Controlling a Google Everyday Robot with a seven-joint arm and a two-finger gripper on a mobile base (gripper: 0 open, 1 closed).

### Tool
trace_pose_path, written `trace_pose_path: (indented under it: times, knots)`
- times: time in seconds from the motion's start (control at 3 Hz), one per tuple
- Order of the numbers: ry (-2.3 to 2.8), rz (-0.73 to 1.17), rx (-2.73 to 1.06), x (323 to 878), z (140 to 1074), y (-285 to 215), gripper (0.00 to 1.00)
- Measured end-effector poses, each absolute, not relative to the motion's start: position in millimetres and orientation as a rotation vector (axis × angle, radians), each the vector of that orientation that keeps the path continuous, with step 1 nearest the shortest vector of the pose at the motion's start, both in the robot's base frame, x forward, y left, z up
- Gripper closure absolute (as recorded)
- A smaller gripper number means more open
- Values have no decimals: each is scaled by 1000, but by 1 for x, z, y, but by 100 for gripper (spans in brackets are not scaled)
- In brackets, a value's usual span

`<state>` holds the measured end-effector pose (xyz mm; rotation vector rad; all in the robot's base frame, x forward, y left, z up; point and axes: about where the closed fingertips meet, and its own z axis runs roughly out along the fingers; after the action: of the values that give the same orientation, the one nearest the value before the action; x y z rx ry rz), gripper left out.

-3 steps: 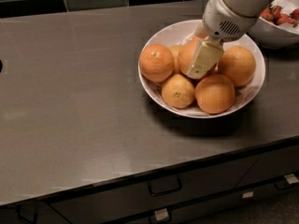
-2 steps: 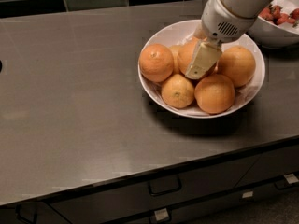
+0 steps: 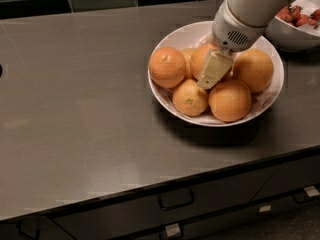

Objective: Pick orange from white bowl

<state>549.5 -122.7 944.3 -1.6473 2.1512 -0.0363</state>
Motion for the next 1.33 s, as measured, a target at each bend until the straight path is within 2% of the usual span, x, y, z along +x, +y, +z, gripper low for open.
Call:
trace_pose_path:
  times: [0.33,0.67,1.0,1.33]
  knots:
    - [2159,-37,-1646,550,942,-124,32]
    - [2170,-39,-1645,551,938,-126,39]
    - [2170,-39,-1645,551,938,-126,58]
    - [2169,-39,-1645,551,938,-126,81]
